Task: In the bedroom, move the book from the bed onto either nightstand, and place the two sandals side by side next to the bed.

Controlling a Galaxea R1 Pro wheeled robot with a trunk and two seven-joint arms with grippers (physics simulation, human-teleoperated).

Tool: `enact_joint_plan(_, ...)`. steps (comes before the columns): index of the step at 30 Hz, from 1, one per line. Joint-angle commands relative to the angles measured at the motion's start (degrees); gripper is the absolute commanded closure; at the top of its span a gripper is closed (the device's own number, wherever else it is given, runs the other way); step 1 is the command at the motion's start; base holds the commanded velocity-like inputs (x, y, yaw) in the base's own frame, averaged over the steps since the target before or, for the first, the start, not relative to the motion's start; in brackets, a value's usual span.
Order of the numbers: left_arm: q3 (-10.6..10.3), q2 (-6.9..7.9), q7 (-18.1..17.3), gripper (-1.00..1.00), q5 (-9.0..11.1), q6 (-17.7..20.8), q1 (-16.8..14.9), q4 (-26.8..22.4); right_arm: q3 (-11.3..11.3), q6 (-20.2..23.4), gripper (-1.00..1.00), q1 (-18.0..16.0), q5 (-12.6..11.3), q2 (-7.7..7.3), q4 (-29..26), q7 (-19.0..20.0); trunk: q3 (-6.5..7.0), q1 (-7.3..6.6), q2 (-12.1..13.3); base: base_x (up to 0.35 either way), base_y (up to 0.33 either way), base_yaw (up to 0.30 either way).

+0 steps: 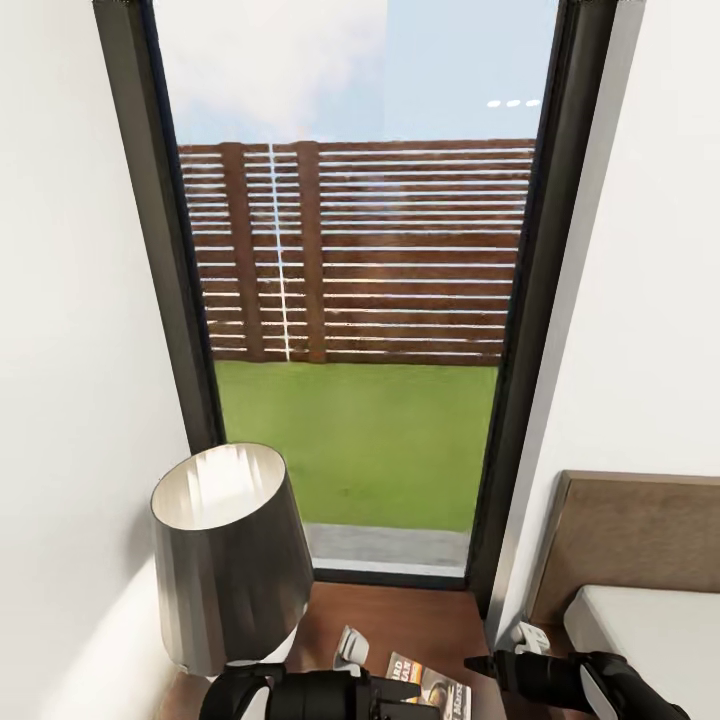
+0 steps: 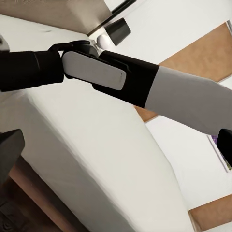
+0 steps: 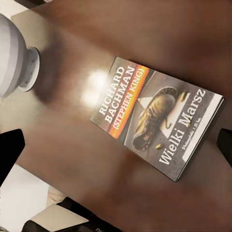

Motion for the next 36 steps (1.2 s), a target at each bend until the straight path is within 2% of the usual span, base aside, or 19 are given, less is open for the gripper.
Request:
enact_joint_plan(1,-0.04,0.02,0.02,-1.0,0.3,0.33,-0.04,0.06,-0.47,0.42,-1.0,-0.03,0.37,0.04,-0.06,0.31,0.12,-0.23,0.38,0.0,0.0,0.0)
enact_joint_plan(36,-0.1,0.09,0.15,-1.0,0.3,0.05,-0.04,0.52,-0.56,-0.75,-1.0,-0.03,0.18,-0.04,-0.06,0.79,6.41,-7.92,14.42,0.0,0.0,0.0)
